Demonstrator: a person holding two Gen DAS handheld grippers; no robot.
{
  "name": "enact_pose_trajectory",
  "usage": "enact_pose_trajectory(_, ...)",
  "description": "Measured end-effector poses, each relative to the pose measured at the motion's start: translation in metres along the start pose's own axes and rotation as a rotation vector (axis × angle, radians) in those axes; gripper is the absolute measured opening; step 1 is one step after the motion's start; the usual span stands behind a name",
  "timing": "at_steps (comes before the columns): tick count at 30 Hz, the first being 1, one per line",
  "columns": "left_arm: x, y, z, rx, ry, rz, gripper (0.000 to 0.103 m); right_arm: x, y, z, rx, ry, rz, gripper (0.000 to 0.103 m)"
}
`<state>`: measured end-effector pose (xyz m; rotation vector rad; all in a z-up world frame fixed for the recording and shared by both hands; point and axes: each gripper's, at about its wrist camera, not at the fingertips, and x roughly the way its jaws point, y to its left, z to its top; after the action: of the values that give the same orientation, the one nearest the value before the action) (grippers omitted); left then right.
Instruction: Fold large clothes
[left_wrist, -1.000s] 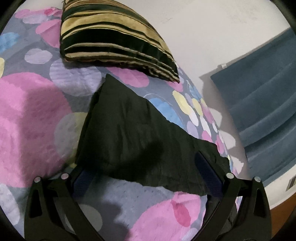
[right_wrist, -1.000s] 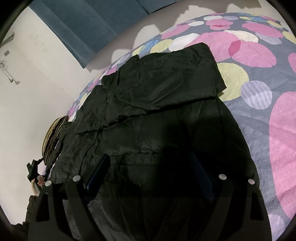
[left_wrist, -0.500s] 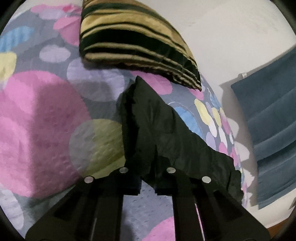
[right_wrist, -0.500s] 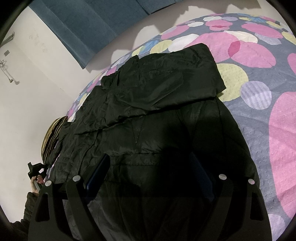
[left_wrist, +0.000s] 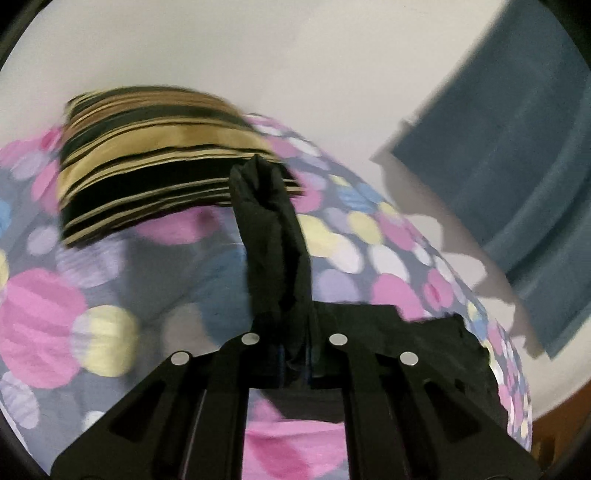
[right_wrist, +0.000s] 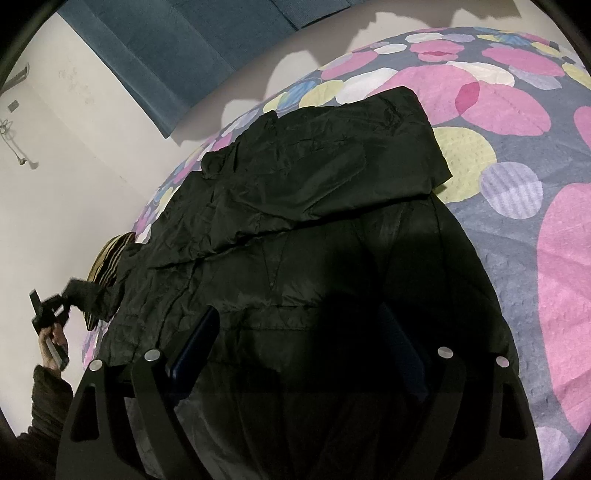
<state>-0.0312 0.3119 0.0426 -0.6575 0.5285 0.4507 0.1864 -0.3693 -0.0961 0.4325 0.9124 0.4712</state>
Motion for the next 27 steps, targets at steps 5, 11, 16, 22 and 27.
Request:
enact_pose_trajectory(5,0.008,-0.078,-0.010,0.123,0.019,-0.076,0.006,0.000,0.000,0.000,0.001,-0.002,0.002,0.087)
enact_pose_trajectory(11,0.019,-0.164,-0.040,0.234,0.078,-0.192,0.006,0.000,-0.001,0.001,0.003,-0.003,0.003,0.087)
enact_pose_trajectory(16,0.027,-0.222,-0.076,0.312,0.129,-0.286,0.006,0.000,-0.001,0.001,0.003,-0.004,0.004,0.087)
enact_pose_trajectory(22,0.044,-0.283,-0.117,0.371,0.200,-0.373,0.006,0.001,-0.001,0.002,0.005,-0.005,0.007,0.087)
enact_pose_trajectory(27,0.061,-0.337,-0.160,0.429,0.276,-0.429,0.006,0.000,-0.001,0.002,0.006,-0.006,0.009,0.087)
